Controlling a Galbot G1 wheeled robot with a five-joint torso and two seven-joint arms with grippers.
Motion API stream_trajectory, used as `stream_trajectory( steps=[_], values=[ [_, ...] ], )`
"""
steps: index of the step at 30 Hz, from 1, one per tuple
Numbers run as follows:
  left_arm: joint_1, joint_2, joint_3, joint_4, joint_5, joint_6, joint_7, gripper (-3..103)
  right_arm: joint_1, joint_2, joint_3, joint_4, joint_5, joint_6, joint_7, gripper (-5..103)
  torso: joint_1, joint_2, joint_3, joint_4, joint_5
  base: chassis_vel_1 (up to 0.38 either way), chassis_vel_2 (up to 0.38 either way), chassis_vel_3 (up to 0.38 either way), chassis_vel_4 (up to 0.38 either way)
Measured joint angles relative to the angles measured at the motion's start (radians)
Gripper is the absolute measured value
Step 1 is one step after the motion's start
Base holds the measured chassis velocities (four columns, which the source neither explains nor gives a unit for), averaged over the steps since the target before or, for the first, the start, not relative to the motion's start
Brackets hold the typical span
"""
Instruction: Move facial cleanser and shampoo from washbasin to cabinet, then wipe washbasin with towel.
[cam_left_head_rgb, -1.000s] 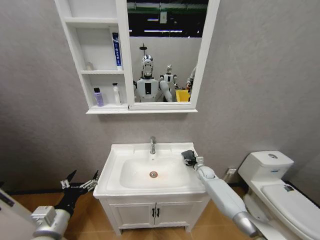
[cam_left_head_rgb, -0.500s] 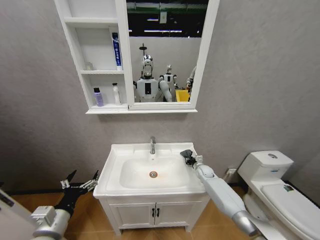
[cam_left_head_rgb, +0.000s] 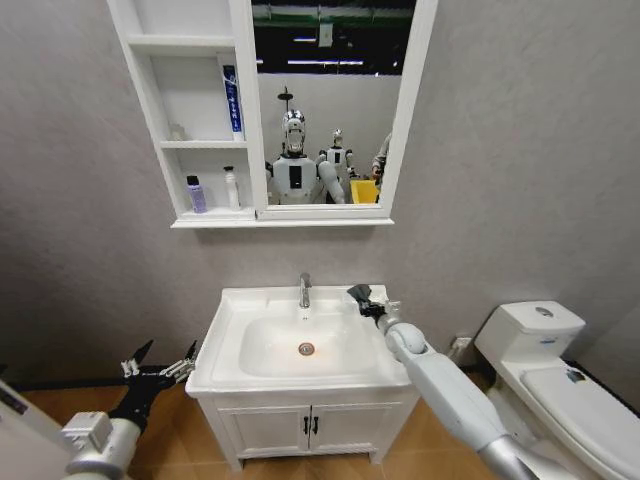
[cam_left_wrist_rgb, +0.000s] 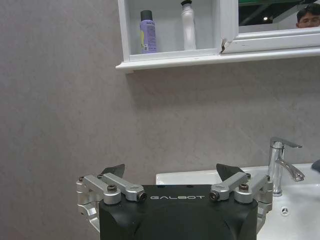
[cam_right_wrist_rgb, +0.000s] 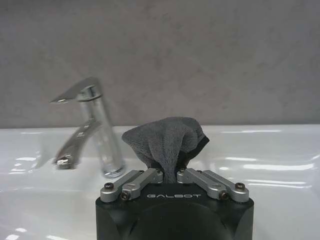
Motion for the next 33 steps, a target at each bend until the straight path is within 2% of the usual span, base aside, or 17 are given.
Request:
stream_trajectory(
  steps=[4,8,14,16,18,20,27,30,31,33],
  values=[
    [0.000,0.000,0.000,0.000,0.000,0.000,0.000,100,0.007,0.091,-0.075,-0.081,-0.027,-0.033,0.022,7,0.000,0.000,0.000,0.0003,0.0003,0.000,0.000,0.000,0.000],
    [0.000,0.000,0.000,0.000,0.000,0.000,0.000,100,0.018,0.134,-0.097,-0.196,-0.065,-0.031,0.023,7,0.000,0.000,0.000,-0.0004,0.0001,0.000,0.000,0.000,0.000],
    [0.000,0.000,0.000,0.000,0.000,0.000,0.000,100,0.019,0.141,-0.101,-0.297,-0.106,-0.017,0.021,7,0.000,0.000,0.000,-0.0006,0.0002,0.000,0.000,0.000,0.000],
    [0.000,0.000,0.000,0.000,0.000,0.000,0.000,100,0.003,0.126,-0.098,-0.326,-0.167,-0.013,-0.002,7,0.000,0.000,0.000,-0.0006,0.0002,0.000,0.000,0.000,0.000],
    [0.000,0.000,0.000,0.000,0.000,0.000,0.000,100,-0.001,0.120,-0.097,-0.340,-0.180,-0.013,-0.013,7,0.000,0.000,0.000,-0.0008,0.0003,0.000,0.000,0.000,0.000],
    [0.000,0.000,0.000,0.000,0.000,0.000,0.000,100,0.005,0.120,-0.102,-0.369,-0.171,-0.007,-0.022,7,0.000,0.000,-0.001,0.0000,-0.0005,0.000,0.000,0.000,0.000],
    [0.000,0.000,0.000,0.000,0.000,0.000,0.000,100,0.035,0.152,-0.137,-0.448,-0.143,0.003,-0.046,7,0.000,0.001,-0.001,0.0001,-0.0008,0.000,0.000,0.000,0.000],
    [0.000,0.000,0.000,0.000,0.000,0.000,0.000,100,0.063,0.194,-0.160,-0.491,-0.065,-0.008,-0.048,7,0.000,0.000,0.000,-0.0009,0.0001,0.000,0.000,0.000,0.000],
    [0.000,0.000,0.000,0.000,0.000,0.000,0.000,100,0.063,0.194,-0.160,-0.491,-0.065,-0.008,-0.048,7,0.000,0.000,0.000,-0.0009,0.0001,0.000,0.000,0.000,0.000],
    [0.000,0.000,0.000,0.000,0.000,0.000,0.000,100,0.077,0.216,-0.174,-0.504,0.009,-0.027,-0.033,7,0.000,0.000,0.000,-0.0006,0.0007,0.000,0.000,0.000,0.000]
  ],
)
